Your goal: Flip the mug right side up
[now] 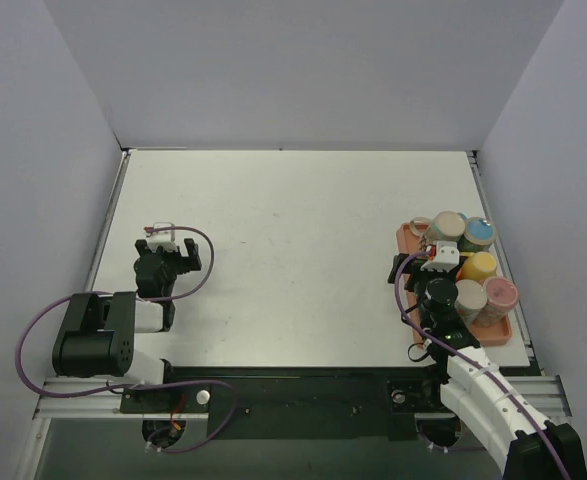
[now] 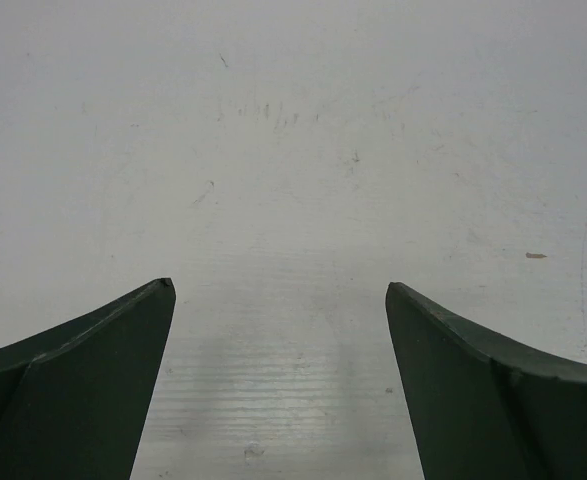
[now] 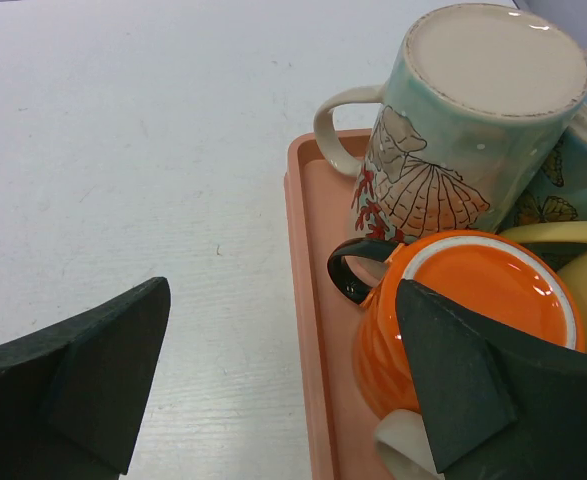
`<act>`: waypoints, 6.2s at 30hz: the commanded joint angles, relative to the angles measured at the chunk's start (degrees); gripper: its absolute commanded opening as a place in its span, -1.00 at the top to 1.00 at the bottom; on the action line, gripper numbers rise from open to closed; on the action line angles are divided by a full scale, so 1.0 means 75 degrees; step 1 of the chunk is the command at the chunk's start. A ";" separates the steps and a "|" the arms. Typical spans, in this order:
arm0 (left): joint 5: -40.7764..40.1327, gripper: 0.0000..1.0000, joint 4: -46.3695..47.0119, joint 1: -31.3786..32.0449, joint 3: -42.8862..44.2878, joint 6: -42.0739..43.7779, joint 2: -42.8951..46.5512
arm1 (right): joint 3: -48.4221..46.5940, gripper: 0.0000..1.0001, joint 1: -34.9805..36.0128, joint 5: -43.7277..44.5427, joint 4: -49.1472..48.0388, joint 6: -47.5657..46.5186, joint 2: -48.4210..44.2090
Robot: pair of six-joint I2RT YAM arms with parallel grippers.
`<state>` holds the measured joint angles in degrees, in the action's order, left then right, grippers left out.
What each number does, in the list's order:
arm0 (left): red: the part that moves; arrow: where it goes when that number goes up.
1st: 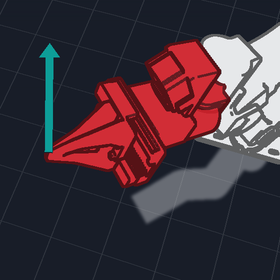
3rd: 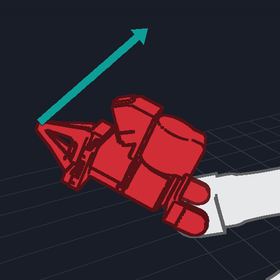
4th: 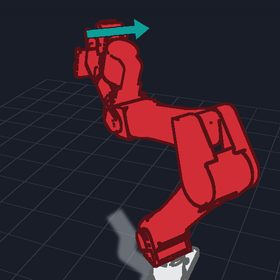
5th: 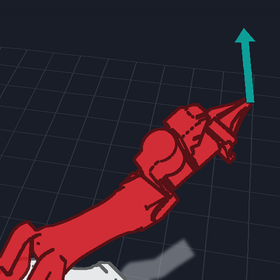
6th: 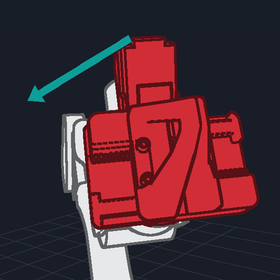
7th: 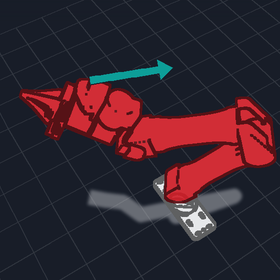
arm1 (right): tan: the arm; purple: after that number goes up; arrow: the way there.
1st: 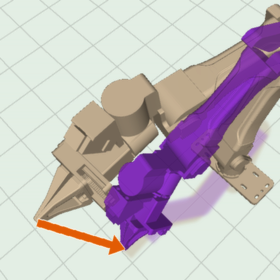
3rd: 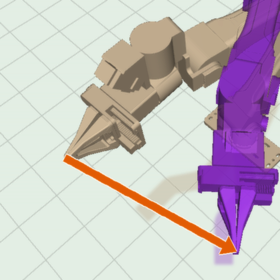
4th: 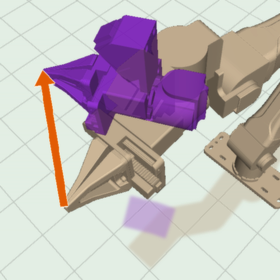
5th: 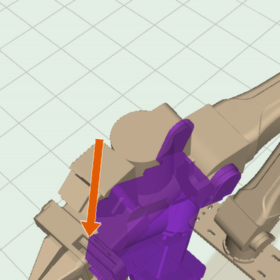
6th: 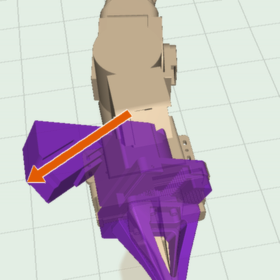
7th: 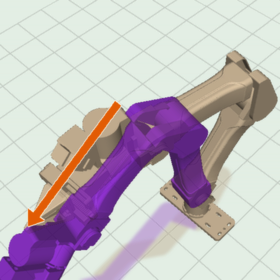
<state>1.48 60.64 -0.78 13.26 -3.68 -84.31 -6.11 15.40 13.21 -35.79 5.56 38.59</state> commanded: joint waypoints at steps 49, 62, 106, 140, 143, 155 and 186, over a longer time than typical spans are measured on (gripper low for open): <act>0.3049 -0.96 -0.5695 -0.0236 0.2053 0.1675 0.2535 | -0.7999 -0.30 0.1100 0.1027 1.3364 -0.4421 0.7148; 0.3049 -0.96 -0.5601 -0.0236 0.2065 0.1651 0.2230 | -0.7670 -0.03 0.0607 0.1485 1.2812 -0.4409 0.7838; 0.4876 -0.98 -0.8471 -0.0213 0.3599 0.2460 0.2511 | -0.8350 1.00 0.1533 0.0090 1.2683 -0.3695 0.4687; 0.6636 -0.93 -0.9855 0.3302 0.6319 0.1264 0.2500 | -0.7834 1.00 0.3512 -0.4046 0.5359 -0.1211 0.3455; 0.6226 -0.93 -0.9797 0.3571 0.6202 0.1475 0.2418 | -0.7916 1.00 0.3677 -0.4035 0.5335 -0.1210 0.3585; 0.6599 -0.50 -1.0266 0.3865 0.6084 0.1675 0.1645 | -0.7998 1.00 0.3841 -0.4023 0.5136 -0.1304 0.3632; -0.1194 1.00 -1.3485 0.1913 0.8013 0.4837 0.0651 | -0.6991 -0.82 0.3490 -0.3309 0.4748 -0.1023 0.4336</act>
<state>4.67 -37.89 22.68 61.78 22.33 -75.11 -57.80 41.93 -13.23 0.14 -1.69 72.27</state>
